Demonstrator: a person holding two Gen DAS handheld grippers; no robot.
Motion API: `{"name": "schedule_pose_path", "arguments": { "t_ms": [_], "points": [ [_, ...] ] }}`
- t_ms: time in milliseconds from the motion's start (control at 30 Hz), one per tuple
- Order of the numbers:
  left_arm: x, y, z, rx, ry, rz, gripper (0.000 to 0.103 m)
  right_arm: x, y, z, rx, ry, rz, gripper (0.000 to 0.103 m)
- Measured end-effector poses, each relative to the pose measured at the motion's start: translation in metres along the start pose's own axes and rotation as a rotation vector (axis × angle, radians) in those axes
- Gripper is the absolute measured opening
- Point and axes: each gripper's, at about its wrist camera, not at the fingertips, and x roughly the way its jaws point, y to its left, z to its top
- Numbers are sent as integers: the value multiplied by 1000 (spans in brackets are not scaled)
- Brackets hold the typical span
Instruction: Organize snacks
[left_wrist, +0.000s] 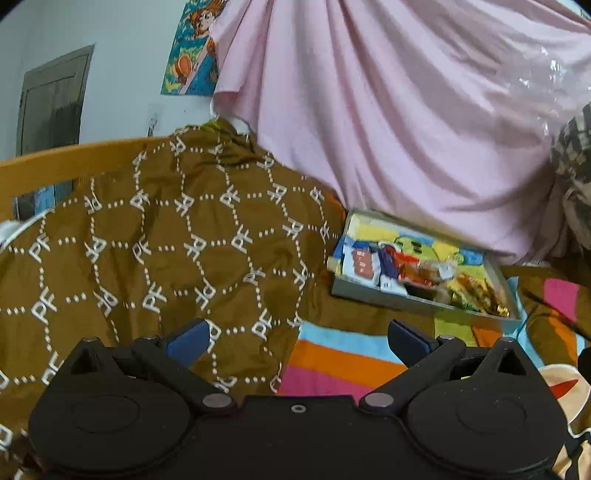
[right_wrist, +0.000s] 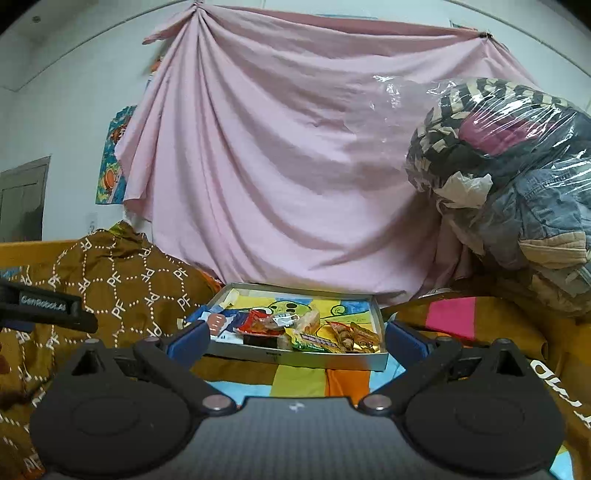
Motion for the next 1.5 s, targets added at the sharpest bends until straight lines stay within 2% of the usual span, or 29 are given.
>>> {"name": "schedule_pose_path", "arguments": {
  "t_ms": [133, 267, 567, 767, 933, 1033, 1167, 1300, 1500],
  "points": [
    [9, -2, -12, 0, 23, 7, 102, 8, 0, -17, 7, 50, 36, 103],
    [15, -3, -21, 3, 38, -1, 102, 15, 1, -23, 21, 76, 29, 103],
    [19, 3, -34, 0, 17, -47, 102, 10, 5, -33, 82, 101, -44, 103],
    [12, 5, -45, 60, -2, -80, 102, 4, 12, -40, 135, 129, -94, 103],
    [3, 5, -59, 105, -46, -110, 102, 1, 19, -47, 120, 151, -74, 103],
    [3, 4, -64, 117, -44, -106, 102, 2, 22, -49, 103, 144, -63, 103],
    [-5, 6, -72, 110, -89, -56, 102, 6, 20, -52, 131, 158, -54, 103],
    [-3, 7, -74, 135, -50, -49, 102, 7, 18, -55, 158, 173, -58, 103],
    [-12, 6, -73, 158, -68, -58, 102, 2, 16, -56, 152, 186, -80, 103]
  ]
}}
